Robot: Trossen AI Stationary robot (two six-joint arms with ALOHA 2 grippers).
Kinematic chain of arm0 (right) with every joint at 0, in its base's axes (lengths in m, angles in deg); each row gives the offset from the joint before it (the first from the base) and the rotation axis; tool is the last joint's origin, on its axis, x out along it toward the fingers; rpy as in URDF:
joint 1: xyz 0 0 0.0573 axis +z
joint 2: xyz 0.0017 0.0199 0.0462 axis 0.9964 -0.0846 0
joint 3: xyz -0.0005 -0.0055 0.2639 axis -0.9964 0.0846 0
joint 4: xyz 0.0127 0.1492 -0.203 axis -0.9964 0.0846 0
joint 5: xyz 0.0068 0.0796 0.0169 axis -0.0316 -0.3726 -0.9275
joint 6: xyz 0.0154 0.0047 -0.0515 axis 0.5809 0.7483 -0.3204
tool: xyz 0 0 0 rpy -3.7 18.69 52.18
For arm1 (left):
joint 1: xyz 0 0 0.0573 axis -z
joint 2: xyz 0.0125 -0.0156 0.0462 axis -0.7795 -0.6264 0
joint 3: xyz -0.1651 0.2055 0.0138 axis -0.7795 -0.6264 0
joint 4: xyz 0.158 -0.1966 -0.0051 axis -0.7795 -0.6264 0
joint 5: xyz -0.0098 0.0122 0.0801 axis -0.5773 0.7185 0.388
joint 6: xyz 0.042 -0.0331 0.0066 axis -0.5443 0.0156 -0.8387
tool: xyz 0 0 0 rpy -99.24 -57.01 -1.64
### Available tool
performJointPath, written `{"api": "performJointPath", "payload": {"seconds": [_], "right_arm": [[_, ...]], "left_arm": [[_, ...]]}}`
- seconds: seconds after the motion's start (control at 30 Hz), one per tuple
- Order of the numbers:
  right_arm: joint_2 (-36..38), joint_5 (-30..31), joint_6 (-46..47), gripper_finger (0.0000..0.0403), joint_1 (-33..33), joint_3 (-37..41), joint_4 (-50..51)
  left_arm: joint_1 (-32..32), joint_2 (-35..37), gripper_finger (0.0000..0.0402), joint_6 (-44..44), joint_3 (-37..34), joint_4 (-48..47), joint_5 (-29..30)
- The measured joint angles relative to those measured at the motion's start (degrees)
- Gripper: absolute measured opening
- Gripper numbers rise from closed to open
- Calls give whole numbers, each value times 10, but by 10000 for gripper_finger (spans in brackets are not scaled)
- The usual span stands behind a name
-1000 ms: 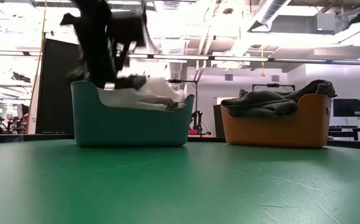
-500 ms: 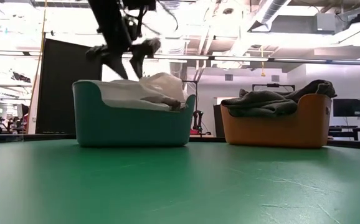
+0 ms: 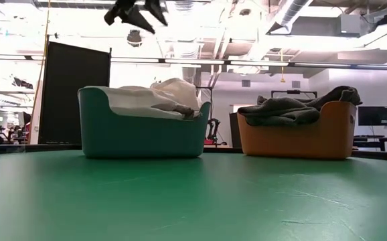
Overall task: Sort towels by color in basket
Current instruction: Return to Home Position
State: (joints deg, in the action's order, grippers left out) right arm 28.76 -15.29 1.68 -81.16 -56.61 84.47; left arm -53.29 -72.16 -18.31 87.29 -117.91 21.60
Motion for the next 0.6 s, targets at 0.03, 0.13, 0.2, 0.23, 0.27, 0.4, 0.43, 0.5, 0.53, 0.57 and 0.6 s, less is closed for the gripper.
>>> {"api": "performJointPath", "payload": {"seconds": [0.03, 0.13, 0.2, 0.23, 0.27, 0.4, 0.43, 0.5, 0.53, 0.57, 0.6], "right_arm": [[19, 0, 3, 240, 0, 22, -12], [82, -4, 24, 240, 0, 108, -72], [129, -11, 47, 240, 0, 175, -129], [154, -13, 59, 240, 0, 209, -159], [175, -16, 72, 240, 0, 242, -191], [243, -27, 126, 240, 2, 342, -276], [257, -28, 137, 240, 3, 360, -287], [282, -28, 153, 240, 7, 391, -300], [294, -28, 159, 240, 10, 402, -304], [307, -28, 163, 240, 11, 412, -309], [319, -28, 166, 240, 12, 421, -314]], "left_arm": [[12, 11, 183, -25, -14, 32, -6], [45, 49, 183, -77, -81, 142, -49], [62, 75, 183, -79, -137, 222, -71], [70, 90, 183, -68, -169, 255, -72], [76, 103, 183, -53, -200, 284, -72], [103, 160, 183, 4, -323, 421, -74], [110, 175, 183, 11, -349, 456, -74], [122, 205, 183, 21, -395, 505, -74], [126, 219, 183, 23, -416, 531, -73], [129, 233, 183, 24, -433, 550, -69], [131, 247, 183, 24, -448, 565, -66]]}}
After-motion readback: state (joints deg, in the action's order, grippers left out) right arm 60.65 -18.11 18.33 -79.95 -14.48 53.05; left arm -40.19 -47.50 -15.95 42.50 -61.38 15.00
